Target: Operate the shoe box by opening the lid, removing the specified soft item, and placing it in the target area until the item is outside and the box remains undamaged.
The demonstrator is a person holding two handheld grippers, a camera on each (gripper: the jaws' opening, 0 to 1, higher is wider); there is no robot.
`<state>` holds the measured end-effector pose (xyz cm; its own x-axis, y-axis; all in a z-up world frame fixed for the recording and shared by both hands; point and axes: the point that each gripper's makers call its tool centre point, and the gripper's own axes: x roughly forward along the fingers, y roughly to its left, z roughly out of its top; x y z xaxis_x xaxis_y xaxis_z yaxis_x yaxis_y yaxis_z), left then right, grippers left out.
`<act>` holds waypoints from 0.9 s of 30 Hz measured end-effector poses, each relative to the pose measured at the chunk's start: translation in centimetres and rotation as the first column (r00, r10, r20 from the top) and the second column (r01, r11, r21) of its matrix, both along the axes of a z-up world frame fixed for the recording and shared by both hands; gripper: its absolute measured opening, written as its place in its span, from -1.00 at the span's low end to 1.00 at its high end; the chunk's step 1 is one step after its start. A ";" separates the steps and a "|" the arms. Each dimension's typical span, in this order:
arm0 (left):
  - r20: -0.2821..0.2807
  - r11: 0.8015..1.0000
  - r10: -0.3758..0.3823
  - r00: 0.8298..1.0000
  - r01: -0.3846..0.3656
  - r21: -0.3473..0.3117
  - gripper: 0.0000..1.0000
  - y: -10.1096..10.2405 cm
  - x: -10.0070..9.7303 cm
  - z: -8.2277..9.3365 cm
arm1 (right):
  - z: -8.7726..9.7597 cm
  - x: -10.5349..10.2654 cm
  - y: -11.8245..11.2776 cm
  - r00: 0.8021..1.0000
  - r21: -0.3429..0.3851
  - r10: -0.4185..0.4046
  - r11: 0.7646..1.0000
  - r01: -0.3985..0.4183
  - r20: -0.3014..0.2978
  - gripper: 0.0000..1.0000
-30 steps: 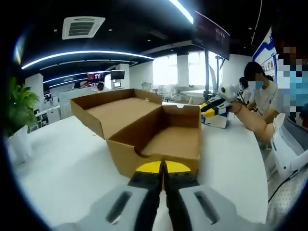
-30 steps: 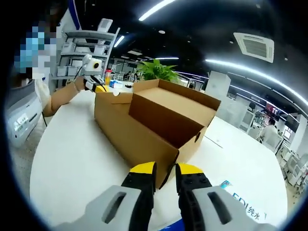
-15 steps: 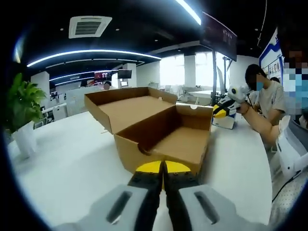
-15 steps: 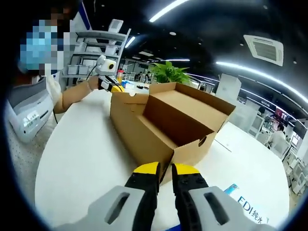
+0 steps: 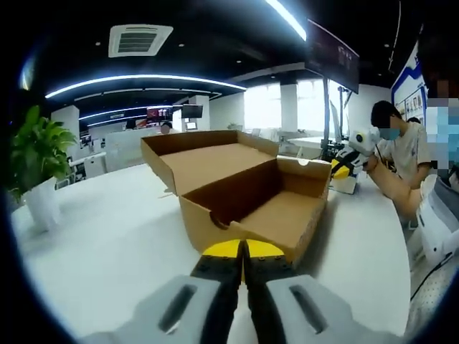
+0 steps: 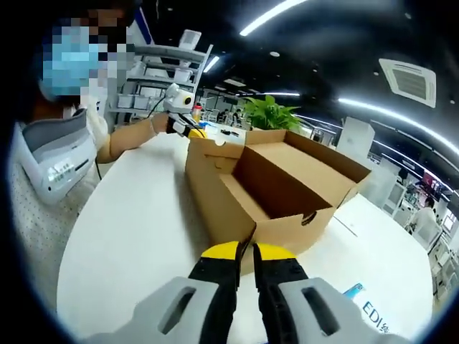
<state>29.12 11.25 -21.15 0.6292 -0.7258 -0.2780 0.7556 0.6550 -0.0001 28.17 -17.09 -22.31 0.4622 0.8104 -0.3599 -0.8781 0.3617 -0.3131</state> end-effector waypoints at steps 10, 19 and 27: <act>0.002 1.000 0.014 1.000 -0.014 0.006 -1.00 0.5 0.1 -0.1 | 0.1 -1.1 0.4 0.998 -0.018 0.061 0.998 -0.060 0.009 -0.89; 0.004 1.000 0.016 1.000 -0.016 0.019 -1.00 0.8 0.0 -0.1 | -0.1 -2.1 0.8 0.994 -0.020 0.105 0.994 -0.105 -0.002 -0.89; 0.009 1.000 0.013 1.000 -0.014 0.021 -1.00 0.5 -0.1 -0.2 | 0.0 -2.0 0.7 0.994 -0.018 0.112 0.994 -0.112 0.007 -0.89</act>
